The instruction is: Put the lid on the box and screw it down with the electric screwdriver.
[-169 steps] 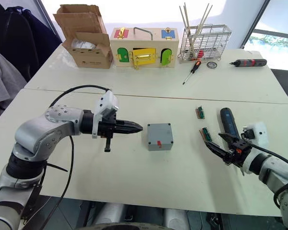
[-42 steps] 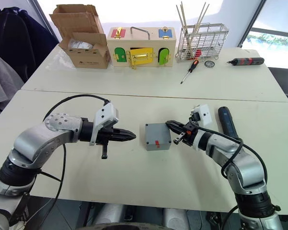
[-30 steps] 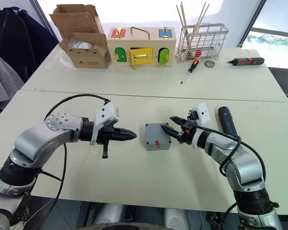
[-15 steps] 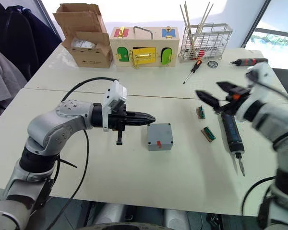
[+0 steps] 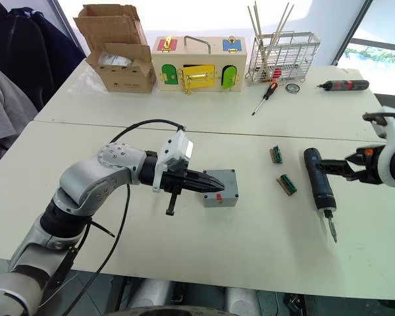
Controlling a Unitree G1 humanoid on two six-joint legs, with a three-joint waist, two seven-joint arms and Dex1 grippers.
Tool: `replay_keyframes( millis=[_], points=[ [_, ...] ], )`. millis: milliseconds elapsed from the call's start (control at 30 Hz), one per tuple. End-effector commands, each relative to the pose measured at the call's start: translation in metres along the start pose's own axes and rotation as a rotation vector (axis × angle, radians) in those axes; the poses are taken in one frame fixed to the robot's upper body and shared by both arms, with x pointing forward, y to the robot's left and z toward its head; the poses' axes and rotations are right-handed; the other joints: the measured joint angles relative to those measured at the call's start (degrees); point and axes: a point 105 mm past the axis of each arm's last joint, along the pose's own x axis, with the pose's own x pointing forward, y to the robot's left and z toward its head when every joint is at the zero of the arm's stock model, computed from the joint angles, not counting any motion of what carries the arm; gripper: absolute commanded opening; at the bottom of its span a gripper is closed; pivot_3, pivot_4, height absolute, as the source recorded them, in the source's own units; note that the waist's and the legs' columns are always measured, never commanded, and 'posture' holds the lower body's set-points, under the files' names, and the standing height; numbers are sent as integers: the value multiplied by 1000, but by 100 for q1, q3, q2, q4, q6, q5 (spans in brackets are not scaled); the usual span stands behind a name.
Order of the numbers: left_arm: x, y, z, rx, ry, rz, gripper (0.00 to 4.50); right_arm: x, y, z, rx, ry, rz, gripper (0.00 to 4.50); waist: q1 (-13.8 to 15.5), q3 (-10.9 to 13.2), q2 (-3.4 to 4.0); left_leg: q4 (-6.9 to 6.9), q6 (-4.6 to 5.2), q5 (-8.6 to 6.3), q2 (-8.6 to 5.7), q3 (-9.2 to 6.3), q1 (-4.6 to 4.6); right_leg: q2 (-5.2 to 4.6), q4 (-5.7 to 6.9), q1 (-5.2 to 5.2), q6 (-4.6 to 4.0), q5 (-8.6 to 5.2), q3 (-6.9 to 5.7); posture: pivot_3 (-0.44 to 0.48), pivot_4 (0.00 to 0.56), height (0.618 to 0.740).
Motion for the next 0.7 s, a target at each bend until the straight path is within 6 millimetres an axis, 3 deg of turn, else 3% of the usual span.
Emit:
replay_keyframes(
  millis=[33,267,467,700],
  points=[
    [3,-8,6,46,-8,4,0,-7,-10,4,-16,21,-41,4489,-3,-1,2,0,0,0,0,0,1,0,1,0,0,0,0,0,150,739],
    [8,-15,-4,-28,-17,79,0,-8,-4,8,-58,153,10,4489,-63,14,31,-7,0,0,2,2,2,3,1,-10,0,0,3,0,150,739],
    [10,-22,-6,-55,-25,100,0,7,2,3,-19,221,93,4489,-1,15,30,-6,0,0,2,2,1,2,-6,-6,0,0,2,0,150,739],
    [10,-24,-5,-79,-33,131,0,22,0,-19,-10,342,79,4489,8,15,30,-5,-1,0,0,2,-1,1,-6,-8,0,0,2,0,150,739]
  ],
)
